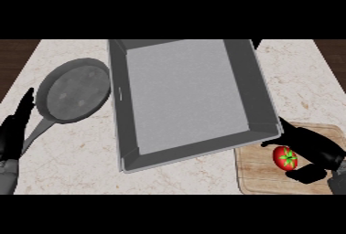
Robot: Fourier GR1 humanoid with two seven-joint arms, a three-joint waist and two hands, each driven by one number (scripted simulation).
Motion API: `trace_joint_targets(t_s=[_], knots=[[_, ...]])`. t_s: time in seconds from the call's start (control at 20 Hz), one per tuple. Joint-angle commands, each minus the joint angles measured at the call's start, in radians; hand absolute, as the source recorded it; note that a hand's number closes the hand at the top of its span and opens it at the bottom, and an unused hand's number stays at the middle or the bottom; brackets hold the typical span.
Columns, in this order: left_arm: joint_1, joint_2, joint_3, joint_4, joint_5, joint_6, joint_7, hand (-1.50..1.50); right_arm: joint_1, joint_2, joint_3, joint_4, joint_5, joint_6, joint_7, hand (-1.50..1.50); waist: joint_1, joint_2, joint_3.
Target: Pick the tomato from the cutting board and place it in the cardboard box
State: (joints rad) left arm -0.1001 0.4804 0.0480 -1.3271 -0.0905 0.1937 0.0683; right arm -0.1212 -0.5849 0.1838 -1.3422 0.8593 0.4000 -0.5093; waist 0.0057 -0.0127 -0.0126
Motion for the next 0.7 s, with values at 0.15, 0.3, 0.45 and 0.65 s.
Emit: trace_joint_targets(t_s=[0.15,0.3,0.45,0.65], knots=[[0.07,-0.046,-0.014,-0.095,-0.05,0.025,0.025,0.0,0.009,0.085,-0.035,0.059,0.06,-0.185,-0.025,1.5,-0.001,0.011,0.013],[-0.01,-0.056,0.017,0.042,-0.056,-0.008,-0.013,0.0,-0.044,0.112,-0.04,0.098,0.107,-0.217,-0.03,1.5,-0.005,0.013,0.013],[0.055,-0.05,0.03,-0.053,-0.046,-0.018,0.015,0.0,-0.008,0.092,-0.105,-0.014,0.077,-0.24,-0.016,1.5,-0.004,0.011,0.013],[0.05,-0.031,0.058,0.019,-0.033,0.0,-0.015,0.0,0.084,0.317,-0.197,-0.071,0.118,-0.454,0.387,1.5,-0.063,-0.003,0.009]])
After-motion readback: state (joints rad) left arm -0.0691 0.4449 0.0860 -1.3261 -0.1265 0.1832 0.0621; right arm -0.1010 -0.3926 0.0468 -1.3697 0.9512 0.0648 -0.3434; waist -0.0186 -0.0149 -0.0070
